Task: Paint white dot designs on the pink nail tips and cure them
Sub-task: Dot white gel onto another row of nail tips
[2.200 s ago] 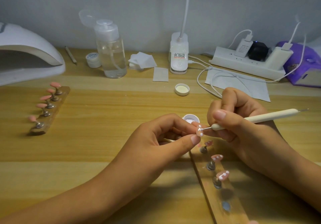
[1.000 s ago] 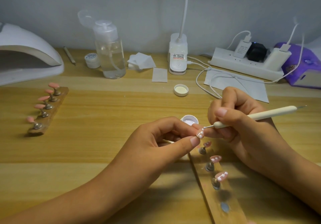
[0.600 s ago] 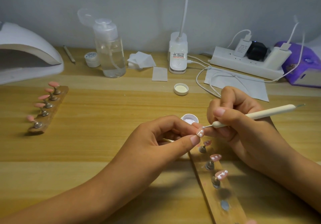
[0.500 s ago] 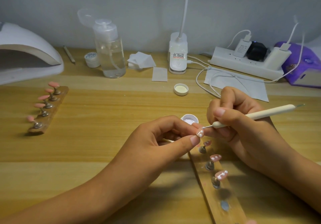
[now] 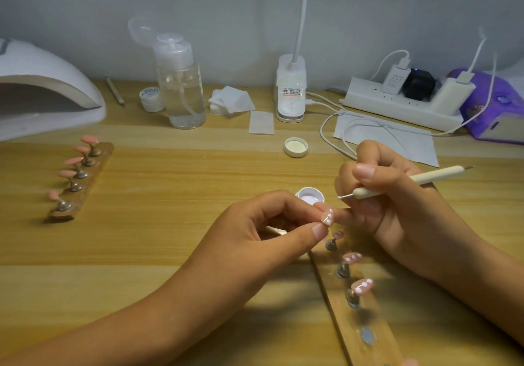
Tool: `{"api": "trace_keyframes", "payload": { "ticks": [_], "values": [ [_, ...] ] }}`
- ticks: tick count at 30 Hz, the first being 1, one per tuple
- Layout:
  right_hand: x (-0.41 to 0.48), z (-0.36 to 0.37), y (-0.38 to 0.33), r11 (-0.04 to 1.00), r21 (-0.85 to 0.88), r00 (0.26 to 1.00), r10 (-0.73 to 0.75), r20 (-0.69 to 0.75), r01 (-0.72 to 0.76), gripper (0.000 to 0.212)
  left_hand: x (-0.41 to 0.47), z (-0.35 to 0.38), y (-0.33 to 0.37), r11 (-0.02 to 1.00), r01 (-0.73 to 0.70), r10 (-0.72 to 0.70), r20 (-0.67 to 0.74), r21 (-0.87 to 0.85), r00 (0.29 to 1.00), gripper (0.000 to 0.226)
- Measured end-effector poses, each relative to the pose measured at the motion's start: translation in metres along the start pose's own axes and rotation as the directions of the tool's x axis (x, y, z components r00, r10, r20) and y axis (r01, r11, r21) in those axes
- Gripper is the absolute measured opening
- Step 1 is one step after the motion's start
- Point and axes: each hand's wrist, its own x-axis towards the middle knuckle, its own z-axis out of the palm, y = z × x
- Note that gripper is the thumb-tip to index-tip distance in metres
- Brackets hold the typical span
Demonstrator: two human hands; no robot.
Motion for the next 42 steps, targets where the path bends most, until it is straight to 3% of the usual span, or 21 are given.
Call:
{"api": "trace_keyframes", "payload": {
  "ticks": [8, 12, 14, 17, 22, 27, 33, 37, 40, 42],
  "values": [
    [0.004, -0.003, -0.002, 0.999, 0.038, 0.999, 0.027, 0.017, -0.027, 0.021, -0.001, 0.001, 0.001, 1.000, -0.019, 0.019, 0.002, -0.008, 1.000, 0.017],
    [0.007, -0.007, -0.005, 0.995, 0.093, 0.995, 0.040, -0.087, -0.032, 0.023, -0.007, 0.003, 0.007, 0.996, -0.084, 0.084, -0.052, 0.018, 0.995, 0.021],
    [0.008, -0.009, -0.006, 0.993, 0.119, 0.991, 0.044, -0.128, -0.029, 0.023, -0.012, 0.007, 0.011, 0.981, -0.180, 0.184, -0.049, 0.073, 0.982, 0.014],
    [0.009, -0.011, -0.006, 0.990, 0.138, 0.987, 0.039, -0.155, -0.018, 0.024, -0.020, 0.015, 0.018, 0.878, -0.388, 0.381, 0.081, 0.281, 0.921, 0.005],
    [0.010, -0.013, -0.005, 0.993, 0.118, 0.988, 0.045, -0.149, -0.027, 0.023, -0.024, 0.021, 0.013, 0.683, -0.465, 0.377, 0.273, 0.564, 0.885, 0.009],
    [0.010, -0.015, -0.004, 0.994, 0.109, 0.988, 0.044, -0.148, -0.028, 0.023, -0.021, 0.024, 0.005, 0.614, -0.492, 0.368, 0.328, 0.617, 0.870, 0.010],
    [0.011, -0.017, -0.005, 0.996, 0.094, 0.985, 0.023, -0.174, -0.007, 0.024, -0.024, 0.016, 0.005, 0.609, -0.460, 0.310, 0.340, 0.646, 0.888, 0.014],
    [0.014, -0.023, -0.003, 0.998, -0.004, 0.962, -0.055, -0.269, 0.056, 0.020, -0.030, 0.017, 0.009, 0.441, -0.575, 0.357, 0.453, 0.689, 0.817, 0.011],
    [0.013, -0.026, 0.000, 0.987, -0.109, 0.959, -0.145, -0.244, 0.121, 0.013, -0.032, 0.023, 0.008, 0.273, -0.666, 0.432, 0.530, 0.694, 0.729, 0.009],
    [0.010, -0.028, 0.001, 0.961, -0.236, 0.956, -0.198, -0.216, 0.146, 0.017, -0.031, 0.026, 0.008, 0.225, -0.670, 0.451, 0.534, 0.708, 0.715, 0.007]
  ]
}}
